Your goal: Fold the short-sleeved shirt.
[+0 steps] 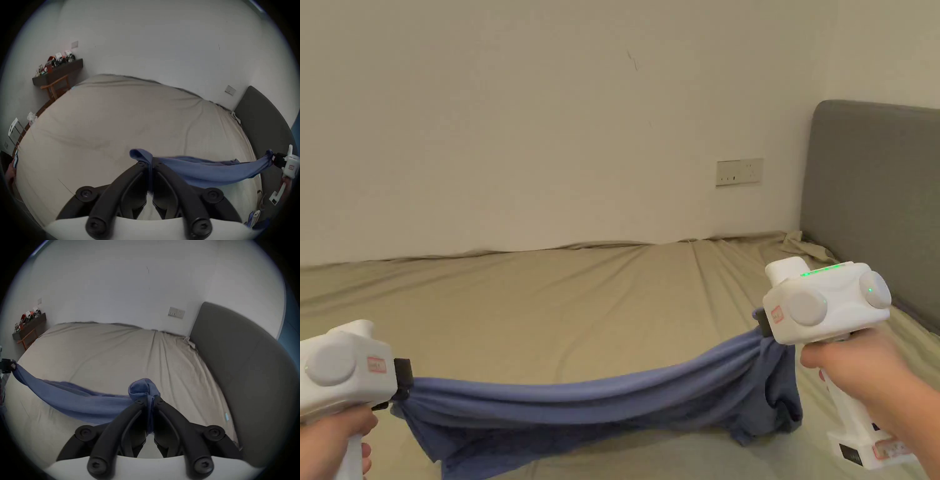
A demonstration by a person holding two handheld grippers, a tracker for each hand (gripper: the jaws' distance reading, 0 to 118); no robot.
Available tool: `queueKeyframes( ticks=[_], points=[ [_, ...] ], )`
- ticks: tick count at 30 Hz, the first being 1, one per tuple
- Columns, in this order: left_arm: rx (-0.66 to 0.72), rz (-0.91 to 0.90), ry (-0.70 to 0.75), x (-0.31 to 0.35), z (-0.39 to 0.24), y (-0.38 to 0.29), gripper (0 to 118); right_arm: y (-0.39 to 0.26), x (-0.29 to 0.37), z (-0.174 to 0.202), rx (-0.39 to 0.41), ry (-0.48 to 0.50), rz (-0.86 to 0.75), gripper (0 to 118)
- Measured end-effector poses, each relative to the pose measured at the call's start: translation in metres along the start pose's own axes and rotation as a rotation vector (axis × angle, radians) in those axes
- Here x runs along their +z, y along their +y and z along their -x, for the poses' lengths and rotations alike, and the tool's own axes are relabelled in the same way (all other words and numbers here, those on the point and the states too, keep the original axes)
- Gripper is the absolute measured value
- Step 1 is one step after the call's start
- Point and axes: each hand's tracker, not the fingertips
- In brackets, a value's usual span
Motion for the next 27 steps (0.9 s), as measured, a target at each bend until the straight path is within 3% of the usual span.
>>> queueKeyframes(
  ticks=[4, 8, 11, 16, 23, 25, 27],
  points=[
    [-0.077, 0.069, 0.016, 0.001, 0.015, -0.048, 2, -0.067, 0.002, -0.005, 0.001, 0.05, 0.008, 8],
    [-0.035, 0.121, -0.066, 0.021, 0.039, -0.091, 2, -0.13, 0.025, -0.007, 0.002, 0.126, 0.032, 8],
    [-0.02, 0.134, -0.132, 0.037, 0.064, -0.116, 2, -0.169, 0.056, -0.009, 0.011, 0.127, 0.052, 8],
    [0.03, 0.163, -0.199, 0.094, 0.087, -0.154, 2, -0.218, 0.12, -0.027, -0.105, 0.178, 0.041, 8],
    [0.053, 0.236, -0.227, 0.153, 0.106, -0.208, 2, -0.27, 0.187, -0.033, -0.073, 0.224, 0.158, 8],
    [0.03, 0.285, -0.216, 0.16, 0.108, -0.227, 2, -0.289, 0.193, -0.032, -0.022, 0.206, 0.209, 8],
    [0.039, 0.319, -0.214, 0.165, 0.111, -0.246, 2, -0.306, 0.197, -0.031, -0.03, 0.202, 0.259, 8]
  ],
)
